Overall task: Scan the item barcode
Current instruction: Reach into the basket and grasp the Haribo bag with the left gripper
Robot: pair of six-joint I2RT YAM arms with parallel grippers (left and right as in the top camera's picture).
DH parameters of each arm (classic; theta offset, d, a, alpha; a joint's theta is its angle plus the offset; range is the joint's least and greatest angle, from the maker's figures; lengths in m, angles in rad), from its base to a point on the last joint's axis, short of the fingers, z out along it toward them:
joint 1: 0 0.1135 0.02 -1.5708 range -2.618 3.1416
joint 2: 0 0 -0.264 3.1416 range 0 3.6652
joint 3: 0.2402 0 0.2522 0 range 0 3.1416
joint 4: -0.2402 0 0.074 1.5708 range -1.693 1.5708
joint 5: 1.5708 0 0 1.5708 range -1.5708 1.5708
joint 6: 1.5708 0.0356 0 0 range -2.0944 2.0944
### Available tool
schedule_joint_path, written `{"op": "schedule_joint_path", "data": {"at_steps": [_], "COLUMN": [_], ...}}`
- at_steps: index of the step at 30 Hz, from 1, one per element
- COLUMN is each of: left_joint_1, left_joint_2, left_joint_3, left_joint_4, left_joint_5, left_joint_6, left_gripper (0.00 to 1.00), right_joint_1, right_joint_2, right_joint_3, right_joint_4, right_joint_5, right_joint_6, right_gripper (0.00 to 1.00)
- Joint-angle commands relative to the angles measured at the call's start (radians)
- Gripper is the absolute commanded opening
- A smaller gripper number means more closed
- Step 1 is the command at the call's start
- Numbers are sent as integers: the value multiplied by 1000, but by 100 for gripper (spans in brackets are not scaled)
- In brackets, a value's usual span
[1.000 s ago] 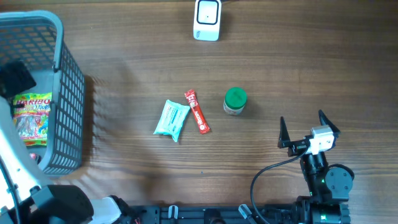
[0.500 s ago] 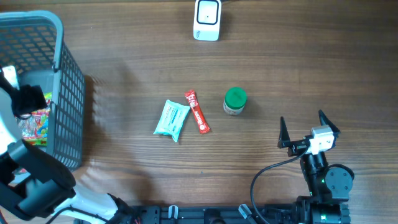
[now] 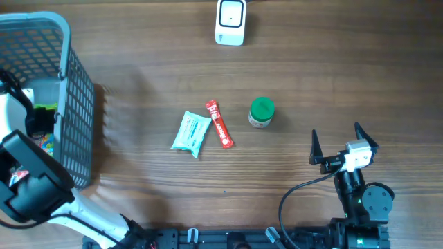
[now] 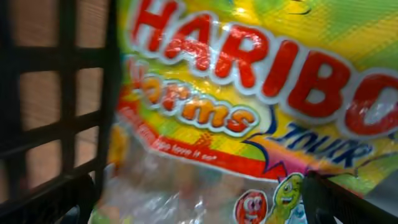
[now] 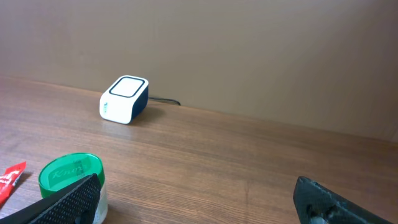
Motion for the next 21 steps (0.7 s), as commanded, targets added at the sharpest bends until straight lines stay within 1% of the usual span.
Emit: {"op": "schedule_joint_path", "data": {"at_steps": [1,2,3,4,5,6,7,9,12,14,17,20,21], "left_joint_1": [9,9,9,9,9,8,5,-7,-36,-62,-99,-112,-112], "left_joint_2": [69,77,77,77,76,73,69,51,-10,-74,-182,-301,-350], "left_joint_3": [-29,-40,-51,-56,-56,-56,-56,-55,-20,43,151,199,205], "left_joint_4": [2,0,0,0,-3,-10,-23,-33,-33,-49,-96,-98,-90], "left_joint_5": [82,93,93,87,84,79,76,75,72,72,72,73,72], "left_joint_6": [12,13,13,13,12,12,11,-8,-98,-144,-147,-151,-171], "left_gripper": [100,97,78,46,23,7,4,4,4,4,4,4,4], "right_joint_1": [5,5,5,5,5,5,5,5,5,5,5,5,5], "right_joint_2": [-6,-6,-6,-6,-6,-6,-6,-6,-6,-6,-6,-6,-6], "right_joint_3": [-1,-1,-1,-1,-1,-1,-1,-1,-1,-1,-1,-1,-1], "right_joint_4": [6,6,6,6,6,6,6,6,6,6,6,6,6], "right_joint_5": [13,13,14,13,13,13,13,13,13,14,14,13,13], "right_joint_6": [-5,-6,-6,-6,-5,-6,-5,-5,-6,-5,-5,-6,-5], "right_gripper": [99,100,100,100,100,100,100,100,100,100,100,100,100]}}
